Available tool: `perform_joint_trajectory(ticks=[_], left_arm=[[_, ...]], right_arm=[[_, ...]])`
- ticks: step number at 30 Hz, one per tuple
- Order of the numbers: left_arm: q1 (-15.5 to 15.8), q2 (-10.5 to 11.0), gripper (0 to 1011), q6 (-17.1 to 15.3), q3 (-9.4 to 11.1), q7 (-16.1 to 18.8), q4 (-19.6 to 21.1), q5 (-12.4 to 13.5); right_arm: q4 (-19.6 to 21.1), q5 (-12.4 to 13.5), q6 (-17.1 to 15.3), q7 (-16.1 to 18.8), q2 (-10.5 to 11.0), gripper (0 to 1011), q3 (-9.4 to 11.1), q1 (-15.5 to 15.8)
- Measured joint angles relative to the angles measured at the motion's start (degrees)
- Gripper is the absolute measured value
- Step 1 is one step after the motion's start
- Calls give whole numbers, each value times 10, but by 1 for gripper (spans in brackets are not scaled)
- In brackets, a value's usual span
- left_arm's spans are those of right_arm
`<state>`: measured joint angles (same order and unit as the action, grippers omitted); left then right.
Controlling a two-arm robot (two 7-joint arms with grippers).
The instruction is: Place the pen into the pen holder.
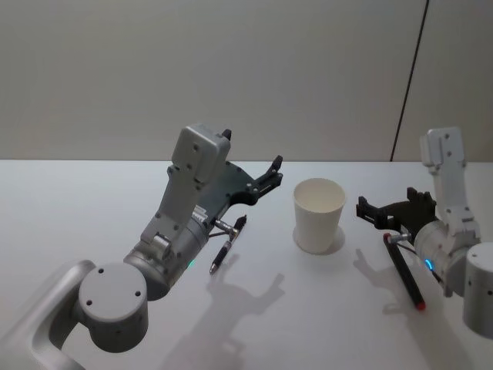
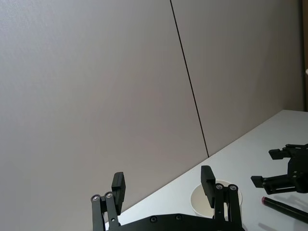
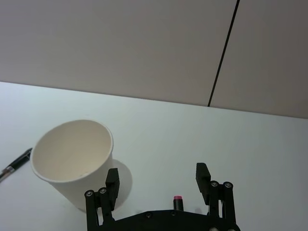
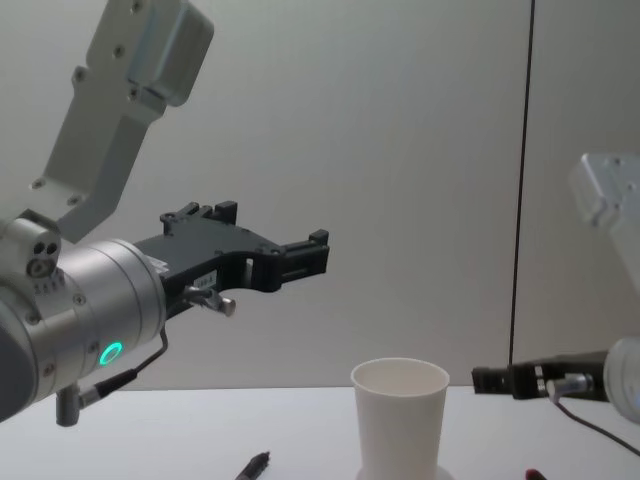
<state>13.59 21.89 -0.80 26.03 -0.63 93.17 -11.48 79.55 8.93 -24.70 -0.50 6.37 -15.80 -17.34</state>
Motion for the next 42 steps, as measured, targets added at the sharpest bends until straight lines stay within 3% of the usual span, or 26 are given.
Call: perform_joint_trajectory(ticks=[23, 42], left_arm=[[0, 0, 1000, 0, 0, 0, 0, 0], [0, 0, 1000, 0, 0, 0, 0, 0]], right_arm=[[-74, -13, -69, -29, -14, 1001, 10, -30], [-125, -16, -81, -20, -20, 1001, 15, -45]])
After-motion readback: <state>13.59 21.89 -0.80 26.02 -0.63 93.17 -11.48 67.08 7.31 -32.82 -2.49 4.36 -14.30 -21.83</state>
